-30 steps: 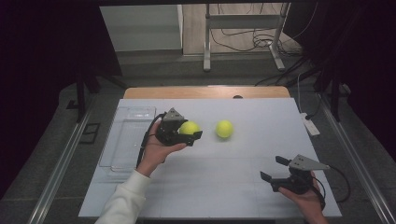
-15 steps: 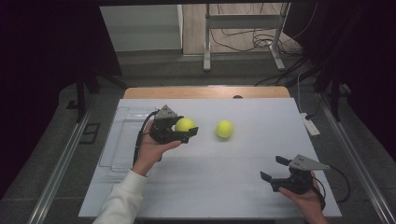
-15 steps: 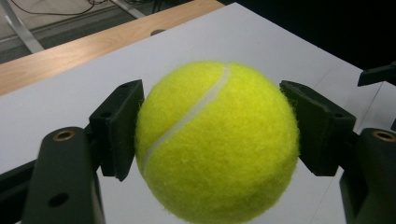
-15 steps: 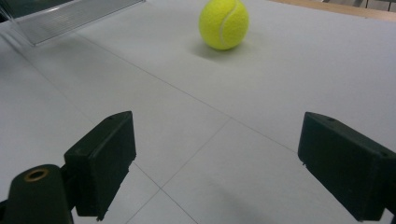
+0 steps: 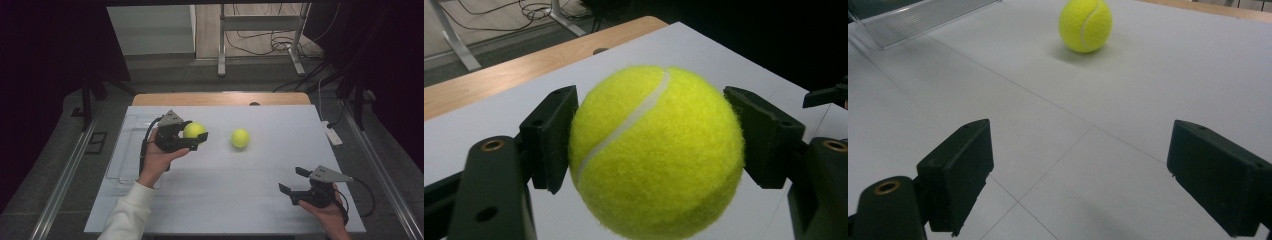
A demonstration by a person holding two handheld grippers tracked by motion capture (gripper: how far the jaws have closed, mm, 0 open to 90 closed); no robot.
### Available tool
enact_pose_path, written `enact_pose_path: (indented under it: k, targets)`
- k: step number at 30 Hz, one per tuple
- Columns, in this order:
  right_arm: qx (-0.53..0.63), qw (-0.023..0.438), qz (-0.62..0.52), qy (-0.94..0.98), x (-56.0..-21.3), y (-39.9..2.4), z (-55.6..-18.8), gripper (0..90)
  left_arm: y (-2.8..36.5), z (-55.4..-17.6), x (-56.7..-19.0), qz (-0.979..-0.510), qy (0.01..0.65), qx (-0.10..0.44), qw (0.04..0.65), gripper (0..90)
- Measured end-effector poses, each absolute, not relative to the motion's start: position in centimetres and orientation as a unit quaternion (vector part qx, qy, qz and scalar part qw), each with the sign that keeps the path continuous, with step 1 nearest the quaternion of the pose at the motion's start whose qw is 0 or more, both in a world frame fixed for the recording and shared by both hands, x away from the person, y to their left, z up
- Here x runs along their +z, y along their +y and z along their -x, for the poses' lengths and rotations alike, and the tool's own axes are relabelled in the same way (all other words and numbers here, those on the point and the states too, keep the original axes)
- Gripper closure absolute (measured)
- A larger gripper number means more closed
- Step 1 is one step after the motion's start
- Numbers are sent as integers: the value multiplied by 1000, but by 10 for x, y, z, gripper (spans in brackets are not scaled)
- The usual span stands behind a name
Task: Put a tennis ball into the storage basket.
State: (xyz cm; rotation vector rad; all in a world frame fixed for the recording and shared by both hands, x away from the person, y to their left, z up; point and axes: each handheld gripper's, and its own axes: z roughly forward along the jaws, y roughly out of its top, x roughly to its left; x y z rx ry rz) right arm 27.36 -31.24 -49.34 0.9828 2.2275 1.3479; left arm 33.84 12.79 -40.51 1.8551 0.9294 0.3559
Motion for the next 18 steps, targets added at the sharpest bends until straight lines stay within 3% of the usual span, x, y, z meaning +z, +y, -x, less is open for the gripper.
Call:
enact_pose_path:
  k: [18]
  targets:
    - [474,179,-348,789,-494,-312,-274,121,139,-336,-398,-750,391,162,509,267]
